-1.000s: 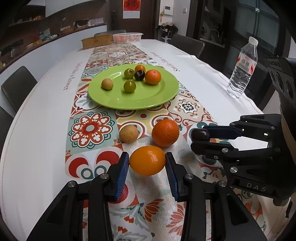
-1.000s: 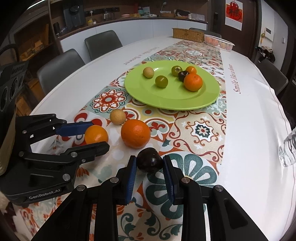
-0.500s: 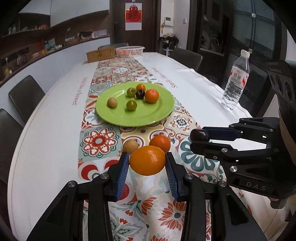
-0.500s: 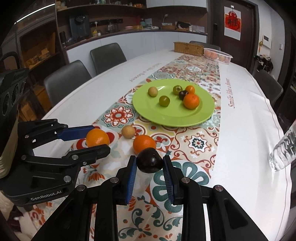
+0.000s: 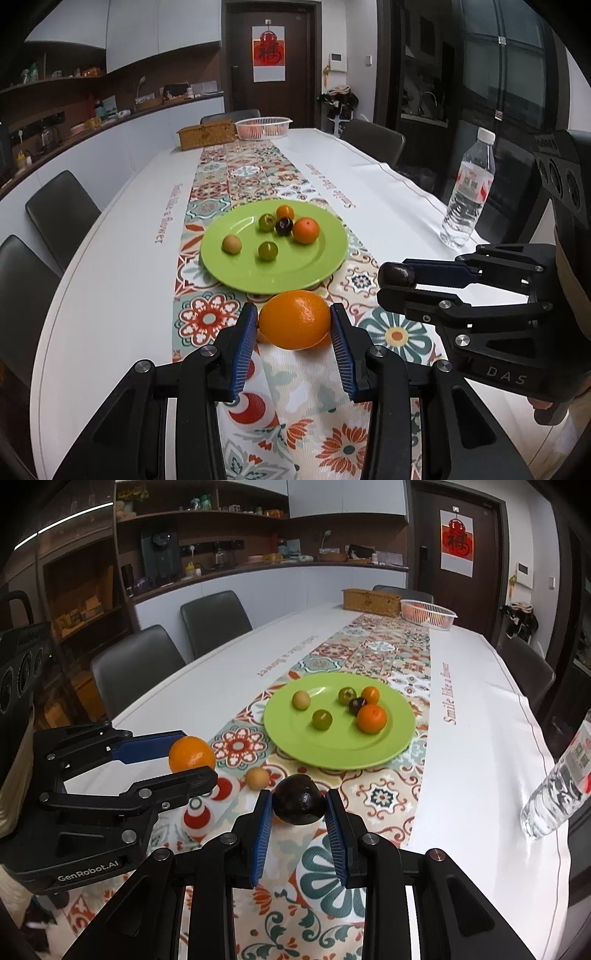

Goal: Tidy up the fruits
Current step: 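Carry the mandarin and the plum over the green plate with both tools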

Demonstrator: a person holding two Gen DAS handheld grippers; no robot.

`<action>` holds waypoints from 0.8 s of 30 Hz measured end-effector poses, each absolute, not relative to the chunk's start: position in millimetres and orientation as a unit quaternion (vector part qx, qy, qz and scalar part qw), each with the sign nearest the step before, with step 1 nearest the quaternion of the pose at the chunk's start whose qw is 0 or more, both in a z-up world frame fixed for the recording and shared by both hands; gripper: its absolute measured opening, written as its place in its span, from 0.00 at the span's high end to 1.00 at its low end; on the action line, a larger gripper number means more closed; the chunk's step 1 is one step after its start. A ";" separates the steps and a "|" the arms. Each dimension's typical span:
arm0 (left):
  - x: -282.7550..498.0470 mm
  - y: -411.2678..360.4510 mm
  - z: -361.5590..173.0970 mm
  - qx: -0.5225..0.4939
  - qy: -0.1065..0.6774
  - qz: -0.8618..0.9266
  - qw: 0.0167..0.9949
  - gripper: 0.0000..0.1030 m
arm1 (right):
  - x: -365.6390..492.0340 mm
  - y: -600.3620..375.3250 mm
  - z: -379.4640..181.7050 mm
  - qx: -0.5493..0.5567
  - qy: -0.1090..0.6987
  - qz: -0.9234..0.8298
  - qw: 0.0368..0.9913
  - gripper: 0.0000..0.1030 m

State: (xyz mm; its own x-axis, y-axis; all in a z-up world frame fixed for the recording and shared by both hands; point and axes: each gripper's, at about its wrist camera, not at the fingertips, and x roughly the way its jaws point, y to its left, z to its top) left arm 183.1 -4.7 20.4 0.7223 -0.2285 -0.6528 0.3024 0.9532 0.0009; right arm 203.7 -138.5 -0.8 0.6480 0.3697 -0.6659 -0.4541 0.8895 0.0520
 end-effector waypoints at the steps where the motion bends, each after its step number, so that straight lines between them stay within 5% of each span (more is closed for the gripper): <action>1: 184.7 -5.0 22.7 0.054 0.342 -0.143 0.927 0.62 | 205.4 -138.8 0.9 -0.060 0.351 0.228 0.906 0.71; 24: 257.1 6.0 48.6 0.041 0.320 -0.139 0.936 0.62 | 271.8 -134.6 25.8 -0.054 0.330 0.211 0.919 0.71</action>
State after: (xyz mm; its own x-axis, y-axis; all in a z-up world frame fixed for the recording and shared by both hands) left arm 257.1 6.0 48.6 0.7566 -0.2333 -0.6109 0.2857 0.9582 -0.0121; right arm 271.8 -134.6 25.8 0.6934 0.3525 -0.6284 -0.4235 0.9050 0.0403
